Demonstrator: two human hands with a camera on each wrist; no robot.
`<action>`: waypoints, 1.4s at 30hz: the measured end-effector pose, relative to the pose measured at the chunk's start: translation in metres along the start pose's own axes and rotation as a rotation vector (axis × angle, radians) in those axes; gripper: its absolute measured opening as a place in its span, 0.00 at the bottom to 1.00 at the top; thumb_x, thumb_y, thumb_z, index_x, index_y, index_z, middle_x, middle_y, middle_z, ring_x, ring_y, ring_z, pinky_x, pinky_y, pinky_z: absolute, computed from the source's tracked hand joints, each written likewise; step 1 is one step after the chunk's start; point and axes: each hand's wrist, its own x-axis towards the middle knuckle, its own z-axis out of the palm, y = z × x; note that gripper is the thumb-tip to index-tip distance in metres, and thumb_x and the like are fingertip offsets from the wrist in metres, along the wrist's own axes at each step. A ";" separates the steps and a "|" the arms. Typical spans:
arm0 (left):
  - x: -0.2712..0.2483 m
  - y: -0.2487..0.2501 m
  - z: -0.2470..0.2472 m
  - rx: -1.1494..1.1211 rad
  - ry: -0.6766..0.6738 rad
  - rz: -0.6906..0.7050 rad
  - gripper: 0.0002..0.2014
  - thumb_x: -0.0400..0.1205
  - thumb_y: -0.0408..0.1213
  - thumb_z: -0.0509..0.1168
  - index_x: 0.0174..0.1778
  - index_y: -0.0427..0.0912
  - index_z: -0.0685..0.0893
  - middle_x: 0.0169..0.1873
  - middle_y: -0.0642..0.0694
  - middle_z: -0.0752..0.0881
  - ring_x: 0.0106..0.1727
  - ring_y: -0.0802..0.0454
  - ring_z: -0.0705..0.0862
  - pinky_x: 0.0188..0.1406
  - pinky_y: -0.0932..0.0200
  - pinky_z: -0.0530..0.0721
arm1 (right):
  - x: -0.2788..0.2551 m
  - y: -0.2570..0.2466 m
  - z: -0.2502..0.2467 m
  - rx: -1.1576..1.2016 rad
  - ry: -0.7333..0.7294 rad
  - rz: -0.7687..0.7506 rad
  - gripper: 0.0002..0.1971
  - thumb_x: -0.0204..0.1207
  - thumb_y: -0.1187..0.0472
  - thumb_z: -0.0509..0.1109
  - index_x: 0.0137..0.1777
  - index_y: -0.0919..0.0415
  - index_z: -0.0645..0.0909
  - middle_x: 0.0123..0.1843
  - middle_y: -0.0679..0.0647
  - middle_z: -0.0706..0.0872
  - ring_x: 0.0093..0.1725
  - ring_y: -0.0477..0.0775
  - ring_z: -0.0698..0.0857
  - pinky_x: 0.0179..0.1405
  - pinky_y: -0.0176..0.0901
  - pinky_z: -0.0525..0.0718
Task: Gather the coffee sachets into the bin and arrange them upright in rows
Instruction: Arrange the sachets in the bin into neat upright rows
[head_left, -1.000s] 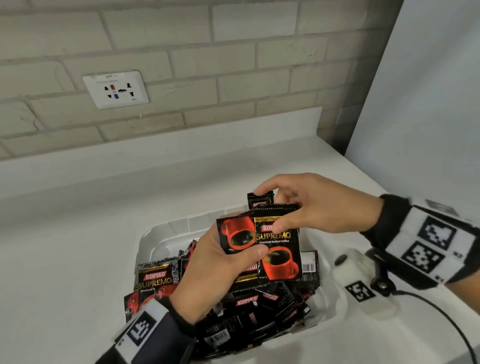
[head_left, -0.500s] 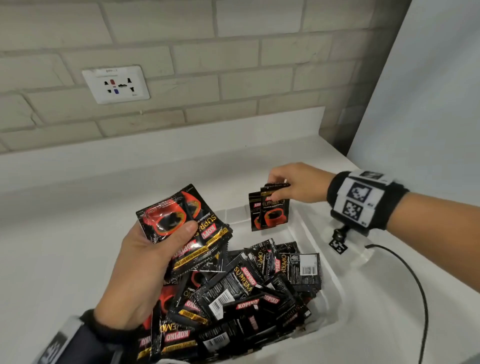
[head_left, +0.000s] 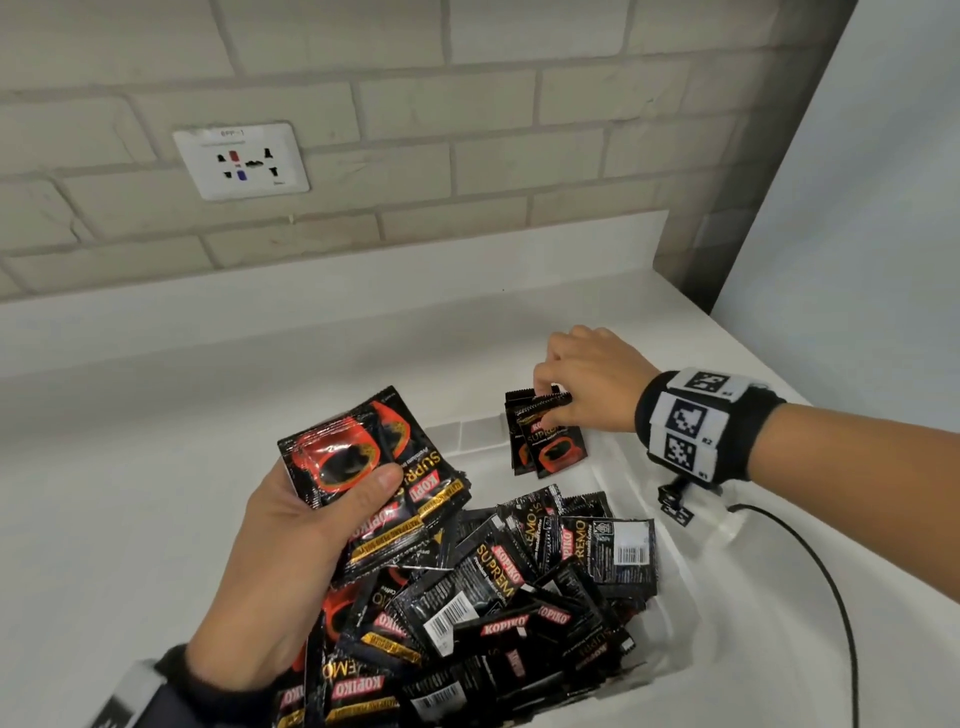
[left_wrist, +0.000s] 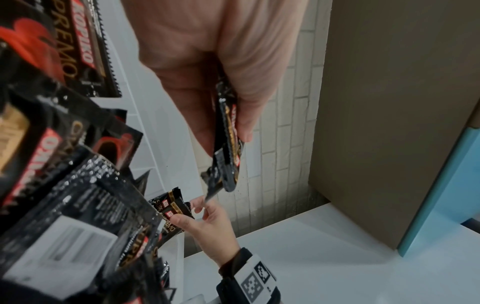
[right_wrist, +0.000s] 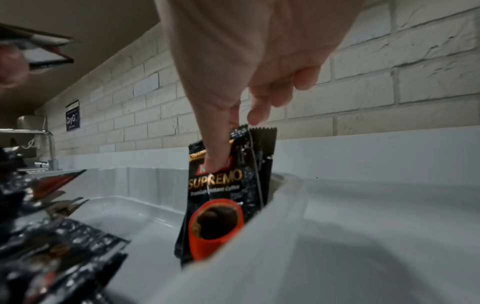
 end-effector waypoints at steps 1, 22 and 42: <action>0.000 0.000 0.001 0.006 0.001 0.001 0.36 0.31 0.62 0.81 0.35 0.54 0.89 0.39 0.43 0.92 0.39 0.46 0.91 0.37 0.50 0.84 | 0.000 0.001 0.000 -0.011 -0.008 -0.004 0.20 0.75 0.41 0.65 0.61 0.51 0.78 0.58 0.49 0.76 0.59 0.51 0.72 0.58 0.43 0.67; -0.005 0.001 0.001 0.077 0.043 -0.016 0.40 0.29 0.64 0.80 0.37 0.52 0.88 0.38 0.46 0.92 0.38 0.51 0.91 0.39 0.53 0.80 | -0.003 -0.003 0.009 -0.246 0.054 -0.119 0.25 0.77 0.36 0.56 0.62 0.55 0.74 0.50 0.49 0.84 0.50 0.54 0.81 0.51 0.45 0.65; -0.007 0.000 -0.002 0.085 0.072 -0.036 0.36 0.29 0.64 0.80 0.33 0.57 0.88 0.38 0.45 0.92 0.37 0.49 0.91 0.40 0.50 0.81 | -0.033 0.007 -0.001 0.007 0.086 0.030 0.11 0.81 0.49 0.59 0.59 0.49 0.77 0.44 0.42 0.77 0.46 0.45 0.73 0.49 0.39 0.59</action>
